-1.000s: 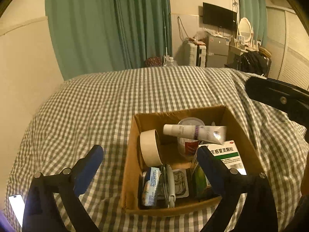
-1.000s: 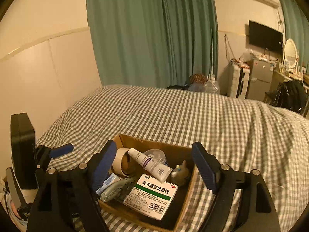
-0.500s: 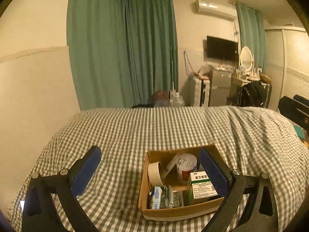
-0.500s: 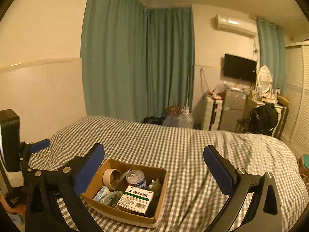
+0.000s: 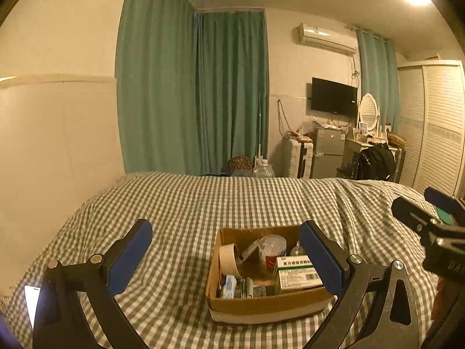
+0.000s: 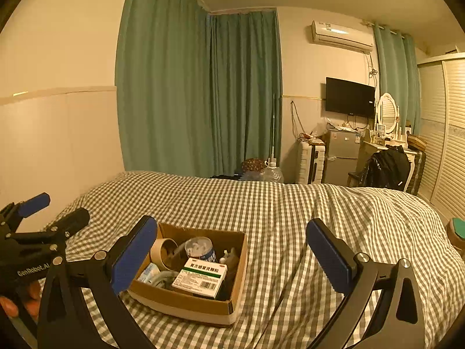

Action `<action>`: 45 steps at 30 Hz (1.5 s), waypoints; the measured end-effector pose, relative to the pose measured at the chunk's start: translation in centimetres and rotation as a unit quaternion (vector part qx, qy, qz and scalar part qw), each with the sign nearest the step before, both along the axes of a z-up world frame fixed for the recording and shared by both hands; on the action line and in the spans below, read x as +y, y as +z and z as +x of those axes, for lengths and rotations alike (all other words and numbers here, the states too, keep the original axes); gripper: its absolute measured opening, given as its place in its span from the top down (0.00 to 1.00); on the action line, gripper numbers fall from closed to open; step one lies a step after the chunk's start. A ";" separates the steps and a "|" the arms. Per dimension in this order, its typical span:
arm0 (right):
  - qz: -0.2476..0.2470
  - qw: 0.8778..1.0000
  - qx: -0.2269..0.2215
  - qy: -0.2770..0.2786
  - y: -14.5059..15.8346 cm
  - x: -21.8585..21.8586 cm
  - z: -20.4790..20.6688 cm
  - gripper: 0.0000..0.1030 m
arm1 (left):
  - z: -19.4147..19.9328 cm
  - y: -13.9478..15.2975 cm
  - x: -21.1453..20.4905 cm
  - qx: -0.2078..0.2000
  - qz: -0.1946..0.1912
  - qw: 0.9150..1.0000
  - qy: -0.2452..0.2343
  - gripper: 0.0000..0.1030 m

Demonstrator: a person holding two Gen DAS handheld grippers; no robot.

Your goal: Organize objects

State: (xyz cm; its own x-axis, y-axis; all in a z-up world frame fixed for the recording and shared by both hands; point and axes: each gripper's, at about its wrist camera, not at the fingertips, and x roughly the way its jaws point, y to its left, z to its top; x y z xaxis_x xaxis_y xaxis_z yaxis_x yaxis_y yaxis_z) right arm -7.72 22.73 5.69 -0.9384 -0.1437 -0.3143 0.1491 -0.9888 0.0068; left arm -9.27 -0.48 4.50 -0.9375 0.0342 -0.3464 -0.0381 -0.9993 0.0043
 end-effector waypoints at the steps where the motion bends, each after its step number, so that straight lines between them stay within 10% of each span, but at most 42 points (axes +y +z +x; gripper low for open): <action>1: -0.002 1.000 -0.003 0.001 -0.4 0.0 -0.1 0.00 | -0.1 -0.2 0.0 -0.003 -0.001 1.000 0.001 0.00; 45: -0.003 0.999 -0.045 -0.009 -4.4 -0.5 -1.6 0.00 | 0.4 -2.4 0.2 -0.027 -0.021 0.999 0.000 0.00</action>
